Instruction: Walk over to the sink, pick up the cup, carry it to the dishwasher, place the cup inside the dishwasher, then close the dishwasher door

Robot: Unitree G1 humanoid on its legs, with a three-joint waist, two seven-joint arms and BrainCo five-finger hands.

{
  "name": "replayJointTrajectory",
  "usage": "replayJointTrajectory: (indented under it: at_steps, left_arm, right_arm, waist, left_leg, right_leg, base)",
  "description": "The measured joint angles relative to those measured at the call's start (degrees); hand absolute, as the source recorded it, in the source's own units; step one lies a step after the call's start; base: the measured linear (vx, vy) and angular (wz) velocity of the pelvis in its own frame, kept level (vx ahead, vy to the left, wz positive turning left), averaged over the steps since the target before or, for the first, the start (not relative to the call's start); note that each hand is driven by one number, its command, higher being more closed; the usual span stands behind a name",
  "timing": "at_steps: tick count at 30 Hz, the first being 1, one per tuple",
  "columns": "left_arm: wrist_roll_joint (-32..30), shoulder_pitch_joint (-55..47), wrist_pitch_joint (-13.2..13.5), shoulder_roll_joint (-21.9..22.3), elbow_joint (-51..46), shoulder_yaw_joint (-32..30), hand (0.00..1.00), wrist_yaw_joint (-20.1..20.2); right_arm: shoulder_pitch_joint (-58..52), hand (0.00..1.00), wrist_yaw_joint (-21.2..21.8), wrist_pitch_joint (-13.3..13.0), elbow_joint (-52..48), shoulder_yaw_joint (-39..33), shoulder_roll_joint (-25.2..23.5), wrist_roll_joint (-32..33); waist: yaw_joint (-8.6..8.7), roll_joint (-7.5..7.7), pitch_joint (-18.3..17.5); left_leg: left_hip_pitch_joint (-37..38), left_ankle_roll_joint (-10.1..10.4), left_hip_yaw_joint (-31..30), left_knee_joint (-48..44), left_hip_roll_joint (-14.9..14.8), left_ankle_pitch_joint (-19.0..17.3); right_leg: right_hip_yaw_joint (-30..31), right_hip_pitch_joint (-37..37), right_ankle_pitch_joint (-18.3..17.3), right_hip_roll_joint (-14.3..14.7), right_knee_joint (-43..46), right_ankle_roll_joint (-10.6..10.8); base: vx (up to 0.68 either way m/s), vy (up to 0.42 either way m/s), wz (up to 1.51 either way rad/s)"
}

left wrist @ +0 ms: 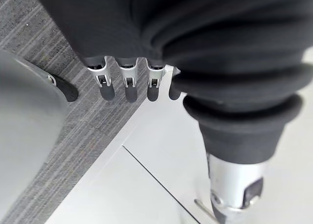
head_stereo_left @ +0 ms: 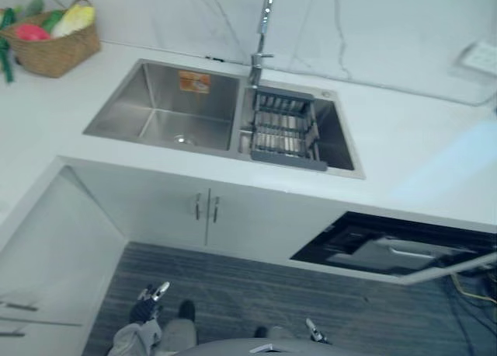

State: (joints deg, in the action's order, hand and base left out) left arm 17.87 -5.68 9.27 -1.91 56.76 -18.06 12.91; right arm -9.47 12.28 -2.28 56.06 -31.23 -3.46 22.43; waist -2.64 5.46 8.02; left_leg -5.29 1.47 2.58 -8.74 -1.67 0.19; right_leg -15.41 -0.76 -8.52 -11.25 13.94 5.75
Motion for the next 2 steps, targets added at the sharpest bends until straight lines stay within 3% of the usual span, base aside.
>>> replayJointTrajectory:
  at_steps: [2]
  left_arm:
    - [-0.15, 0.07, 0.00, 0.84, 0.09, -0.01, 0.00, 0.42]
  right_arm:
    - [0.66, 0.00, 0.11, -0.23, -1.08, 1.73, 0.11, -0.94]
  waist:
    - [-0.16, -1.22, -0.98]
  left_leg:
    - [0.25, 0.42, 0.84, 0.42, -0.81, -0.41]
  right_leg:
    - [-1.18, -1.76, 1.16, 0.65, -3.10, 0.70]
  base:
    - [0.12, -0.063, 0.07]
